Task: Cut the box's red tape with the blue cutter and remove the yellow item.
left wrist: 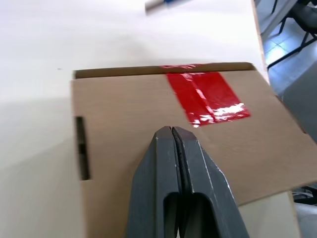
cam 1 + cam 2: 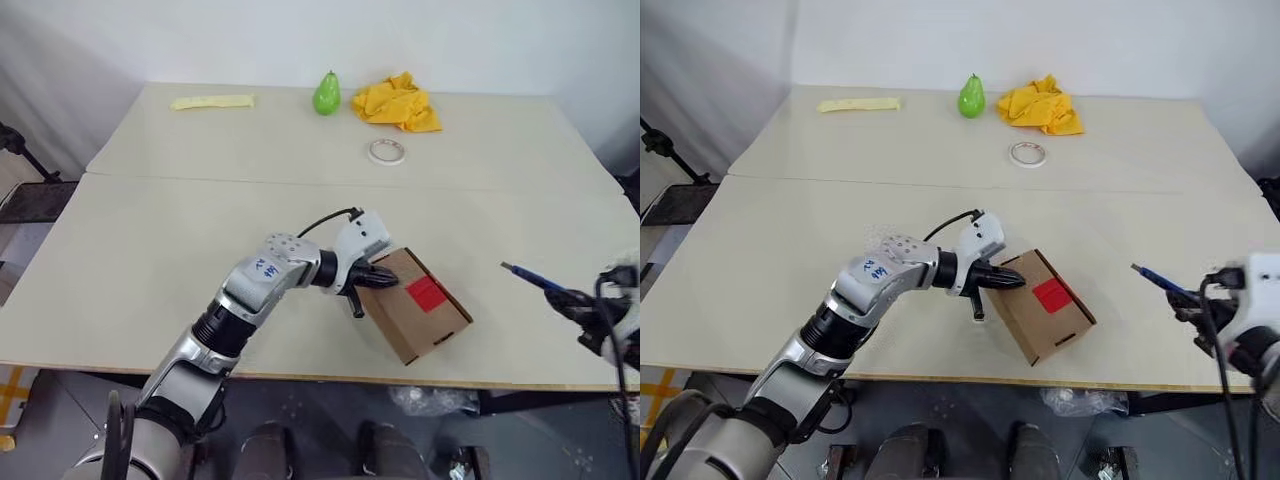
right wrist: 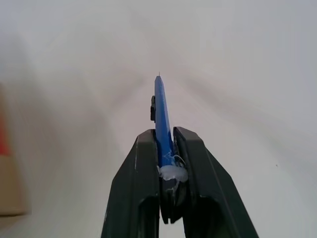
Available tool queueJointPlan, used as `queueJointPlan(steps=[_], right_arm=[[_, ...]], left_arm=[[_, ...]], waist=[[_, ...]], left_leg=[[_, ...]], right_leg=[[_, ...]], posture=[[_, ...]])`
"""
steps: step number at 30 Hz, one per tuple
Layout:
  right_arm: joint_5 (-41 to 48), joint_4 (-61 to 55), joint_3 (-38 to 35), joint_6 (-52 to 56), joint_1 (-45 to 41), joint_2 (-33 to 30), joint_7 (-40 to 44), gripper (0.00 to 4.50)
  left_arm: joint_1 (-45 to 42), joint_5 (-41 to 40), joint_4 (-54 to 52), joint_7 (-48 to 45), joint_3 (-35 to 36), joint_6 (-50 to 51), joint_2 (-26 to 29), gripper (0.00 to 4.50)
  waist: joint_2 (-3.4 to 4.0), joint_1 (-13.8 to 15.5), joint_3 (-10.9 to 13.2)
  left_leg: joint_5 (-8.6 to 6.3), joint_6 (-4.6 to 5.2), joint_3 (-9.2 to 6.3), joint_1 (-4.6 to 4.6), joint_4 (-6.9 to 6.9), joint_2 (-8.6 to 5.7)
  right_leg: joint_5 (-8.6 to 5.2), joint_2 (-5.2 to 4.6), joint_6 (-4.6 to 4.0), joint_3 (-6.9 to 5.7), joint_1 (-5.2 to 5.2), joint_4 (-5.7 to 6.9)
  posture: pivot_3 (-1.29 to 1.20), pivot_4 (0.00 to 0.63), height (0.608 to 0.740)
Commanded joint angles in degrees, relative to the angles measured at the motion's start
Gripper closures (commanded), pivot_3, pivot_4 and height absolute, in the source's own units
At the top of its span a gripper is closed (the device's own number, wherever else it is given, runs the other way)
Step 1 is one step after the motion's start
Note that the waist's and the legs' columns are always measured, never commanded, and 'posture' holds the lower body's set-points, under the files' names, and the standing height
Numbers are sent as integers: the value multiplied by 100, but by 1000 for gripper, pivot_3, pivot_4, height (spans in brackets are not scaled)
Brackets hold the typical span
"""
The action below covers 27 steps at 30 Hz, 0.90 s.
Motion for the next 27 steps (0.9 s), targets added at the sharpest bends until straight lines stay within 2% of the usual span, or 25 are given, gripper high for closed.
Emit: queueJointPlan(steps=[1, 6, 9, 13, 18, 20, 22, 25, 27], right_arm=[[-832, 474, 358, -489, -235, 262, 380, 2734], [-1264, 593, 332, -580, -466, 552, 597, 1122], [-1407, 352, 146, -548, -498, 517, 669, 50], [-1384, -65, -36, -253, -623, 311, 724, 50], [-1501, -424, 301, -23, -1097, -81, 1073, 50], [-1442, -365, 668, 268, -1428, -214, 1231, 428], [-1514, -309, 1085, 505, -1744, -336, 1394, 994], [-1641, -158, 1538, 772, -2101, -440, 1616, 2045], [-1822, 6, 1943, 825, -2415, -505, 1840, 2709]], left_arm=[[-131, -126, -271, -39, 208, 120, -24, 4500], [-210, -202, -454, -15, 418, 300, 46, 4500], [-335, -320, -605, -91, 612, 465, 198, 4500], [-488, -490, -668, -291, 830, 695, 543, 4500], [-351, -708, -946, -1041, 644, 1135, 1680, 4500], [-132, -741, -1076, -1254, 473, 1206, 2048, 4500], [133, -799, -1293, -1409, 298, 1276, 2302, 4500], [388, -946, -1544, -1351, 272, 1441, 2267, 4500], [592, -1030, -1681, -1131, 275, 1583, 2036, 4500]], waist=[[11, -15, 5], [26, -66, 10], [27, -81, 10], [30, -88, 11], [34, -174, 14], [34, -182, 14], [34, -197, 15], [29, -151, 18], [24, -107, 20]], left_leg=[[2, -3, 0, 0, -3, 0], [3, -5, 2, 0, -5, 0], [4, -5, 3, 1, -4, 0], [4, -7, 3, 3, -7, 1], [9, -14, 20, 6, -13, 3], [11, -18, 17, 8, -16, 4], [11, -18, 20, 8, -18, 4], [10, -17, 19, 2, -17, 2], [9, -15, 20, -2, -13, 1]], right_leg=[[-1, 1, 1, -1, 0, 1], [-2, 1, 3, -1, -1, 1], [-2, 1, 3, 0, -1, 2], [-2, 1, 3, 1, -3, 5], [-3, 3, 2, 20, -21, 26], [-5, 5, 0, 18, -21, 30], [-6, 4, 0, 22, -22, 38], [-6, 4, 0, 21, -23, 42], [-6, 3, 0, 21, -24, 40]], posture=[[0, 150, 740], [0, 150, 740], [0, 150, 740], [0, 150, 740], [0, 150, 740], [0, 150, 740], [0, 150, 740], [0, 150, 740], [0, 150, 740]])
